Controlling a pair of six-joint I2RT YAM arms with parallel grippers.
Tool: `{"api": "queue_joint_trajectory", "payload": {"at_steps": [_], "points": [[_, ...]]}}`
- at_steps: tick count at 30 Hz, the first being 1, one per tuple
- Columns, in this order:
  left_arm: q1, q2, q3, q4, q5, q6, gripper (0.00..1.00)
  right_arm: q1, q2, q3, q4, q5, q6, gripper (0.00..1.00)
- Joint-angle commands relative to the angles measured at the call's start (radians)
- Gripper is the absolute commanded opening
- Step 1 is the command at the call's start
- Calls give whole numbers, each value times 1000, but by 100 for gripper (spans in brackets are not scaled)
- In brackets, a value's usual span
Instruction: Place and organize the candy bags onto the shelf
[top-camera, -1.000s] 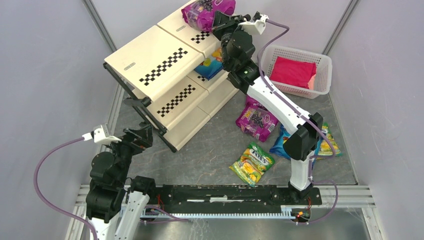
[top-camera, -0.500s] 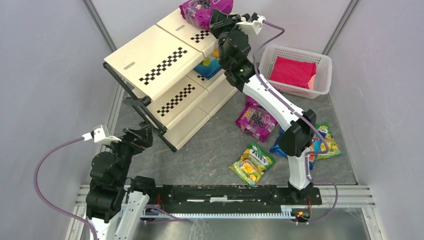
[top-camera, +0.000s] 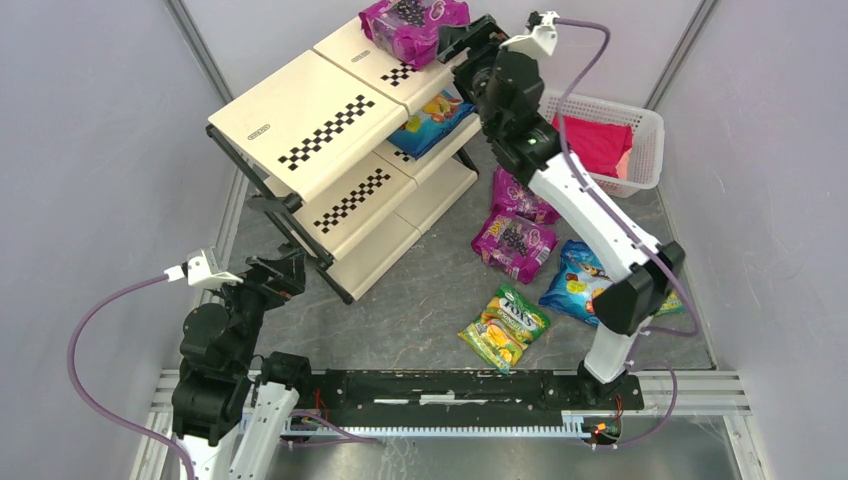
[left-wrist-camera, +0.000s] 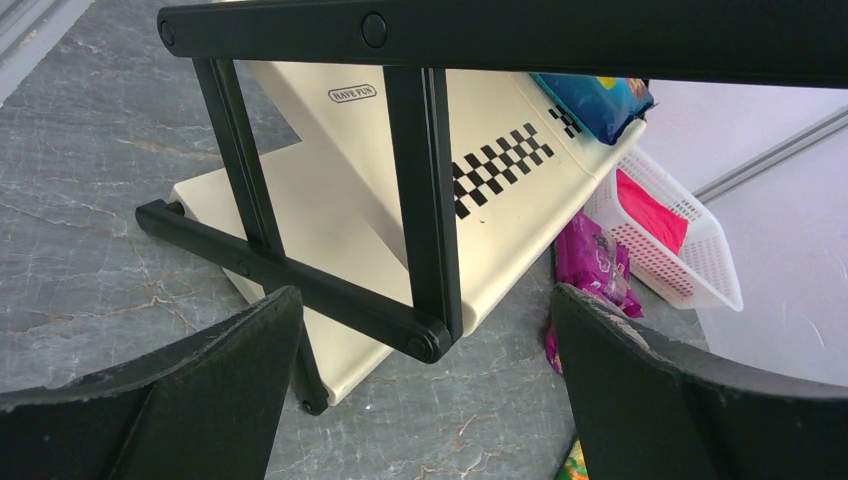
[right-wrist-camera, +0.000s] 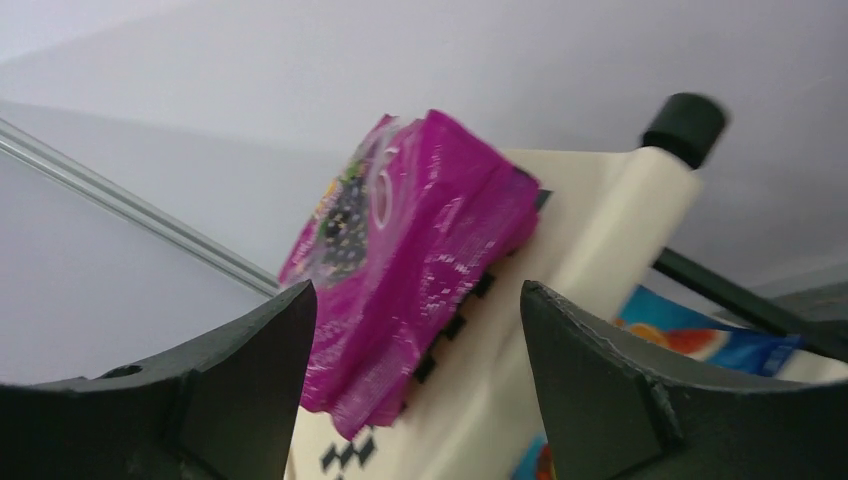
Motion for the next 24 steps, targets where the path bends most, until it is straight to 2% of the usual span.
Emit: {"api": "queue_joint_trajectory", "payload": {"at_steps": [1,3,5,8,14,19,24], "points": [[5,-6,12,26,-16,50,100,-39,-178,-90,-102,-89,-151,85],[3,-3,33,13,-8,55,100,-41,-251,-151,-115,-123,-260,89],[3,3,61,-8,3,51,100,-42,-335,-241,-119,-178,-372,97],[4,6,99,-31,41,40,100,-44,-484,-463,-106,-267,-525,98],[3,-17,118,31,220,47,100,-43,-688,-894,-150,-419,-686,98],[3,-30,131,94,345,100,100,-47,-750,-1102,-216,-355,-709,98],[-5,-34,123,122,438,86,100,-129,-739,-1252,-184,-359,-613,98]]}}
